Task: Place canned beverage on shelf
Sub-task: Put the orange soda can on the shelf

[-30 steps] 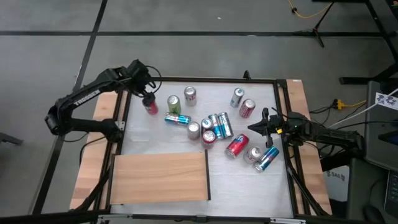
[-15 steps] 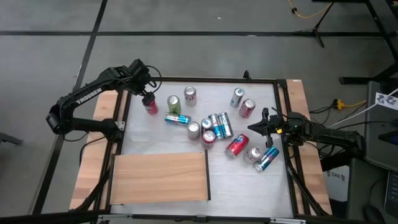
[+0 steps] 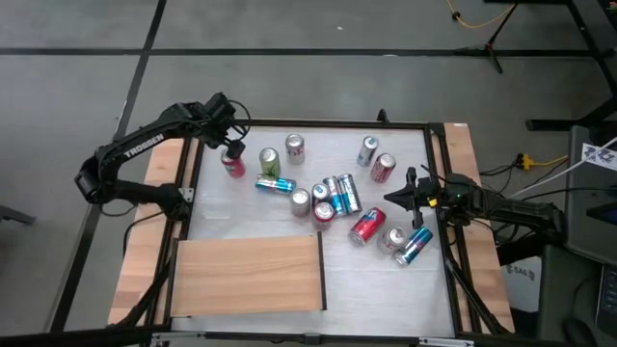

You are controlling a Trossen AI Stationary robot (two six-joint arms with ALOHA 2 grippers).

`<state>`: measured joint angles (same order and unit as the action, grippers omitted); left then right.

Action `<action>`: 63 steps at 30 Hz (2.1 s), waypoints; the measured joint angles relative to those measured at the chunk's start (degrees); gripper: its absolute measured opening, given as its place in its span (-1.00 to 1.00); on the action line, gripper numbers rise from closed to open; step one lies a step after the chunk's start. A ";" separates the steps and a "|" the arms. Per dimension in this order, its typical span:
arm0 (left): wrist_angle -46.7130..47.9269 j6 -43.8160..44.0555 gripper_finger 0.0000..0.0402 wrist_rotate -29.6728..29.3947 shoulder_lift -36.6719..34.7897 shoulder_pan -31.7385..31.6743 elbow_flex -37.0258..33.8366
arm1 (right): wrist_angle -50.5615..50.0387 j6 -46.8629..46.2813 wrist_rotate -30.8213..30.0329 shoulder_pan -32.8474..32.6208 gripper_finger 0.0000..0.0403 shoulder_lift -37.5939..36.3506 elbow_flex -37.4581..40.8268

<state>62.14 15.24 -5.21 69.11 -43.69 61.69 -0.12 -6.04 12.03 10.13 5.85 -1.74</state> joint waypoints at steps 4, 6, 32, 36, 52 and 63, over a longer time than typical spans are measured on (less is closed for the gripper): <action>0.15 1.63 0.92 0.00 1.66 0.84 -0.02 | -0.01 0.00 0.00 0.00 -0.99 0.00 0.00; 0.40 3.31 0.92 0.00 2.80 1.27 -0.02 | 0.00 0.00 0.00 0.00 -0.99 0.00 0.00; 2.97 7.38 0.92 -0.04 12.80 2.22 -0.04 | -0.02 0.00 0.00 0.00 -0.99 0.00 0.00; 2.94 4.41 0.92 -0.07 12.80 2.74 -0.04 | -0.02 0.24 0.00 0.00 -0.99 0.00 0.00; 2.81 -27.25 0.92 -3.21 12.80 2.96 -0.04 | -0.04 0.33 0.00 0.00 -0.99 0.00 0.00; 2.87 -45.85 0.92 -2.69 12.80 2.96 -0.07 | -0.02 0.35 0.00 0.00 -0.99 0.00 0.00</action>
<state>65.01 -30.61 -7.90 81.91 -40.73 61.63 -0.14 -5.69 12.03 10.13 5.85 -1.74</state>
